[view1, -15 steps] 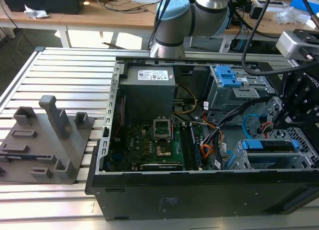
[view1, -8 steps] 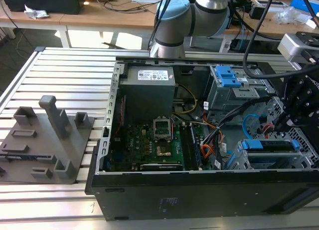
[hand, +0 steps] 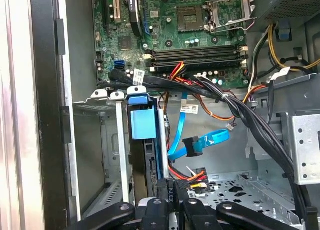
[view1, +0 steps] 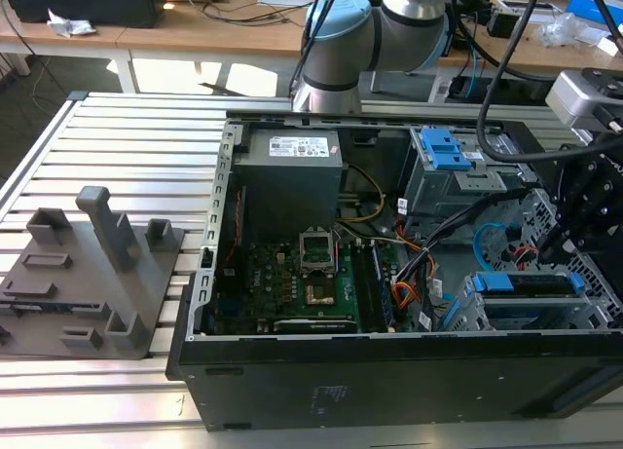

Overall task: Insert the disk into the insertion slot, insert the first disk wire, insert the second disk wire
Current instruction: 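Insert the first disk wire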

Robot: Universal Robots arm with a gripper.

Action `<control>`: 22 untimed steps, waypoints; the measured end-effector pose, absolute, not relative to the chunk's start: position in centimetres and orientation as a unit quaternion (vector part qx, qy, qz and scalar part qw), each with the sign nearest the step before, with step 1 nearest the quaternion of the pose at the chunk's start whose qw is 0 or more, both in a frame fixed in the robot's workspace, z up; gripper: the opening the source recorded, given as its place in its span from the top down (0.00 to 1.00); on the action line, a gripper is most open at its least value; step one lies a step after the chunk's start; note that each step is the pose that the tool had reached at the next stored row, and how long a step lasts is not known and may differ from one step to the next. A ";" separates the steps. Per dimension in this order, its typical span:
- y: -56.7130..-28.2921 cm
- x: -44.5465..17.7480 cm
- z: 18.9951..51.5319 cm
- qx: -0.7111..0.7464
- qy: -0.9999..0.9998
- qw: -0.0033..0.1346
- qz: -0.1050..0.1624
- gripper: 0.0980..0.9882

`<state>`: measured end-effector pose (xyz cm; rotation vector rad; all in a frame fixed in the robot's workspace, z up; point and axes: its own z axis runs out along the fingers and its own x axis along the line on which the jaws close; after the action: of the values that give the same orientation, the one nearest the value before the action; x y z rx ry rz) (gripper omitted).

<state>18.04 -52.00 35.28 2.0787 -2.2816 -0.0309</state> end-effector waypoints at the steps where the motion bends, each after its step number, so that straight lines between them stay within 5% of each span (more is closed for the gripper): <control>1: -52.0 18.0 35.3 0.673 -0.739 0.027 -0.010 0.91; 22: -53.8 17.9 34.2 0.674 -0.738 0.010 -0.029 0.91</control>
<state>17.93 -53.77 34.21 2.1035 -2.3036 -0.0895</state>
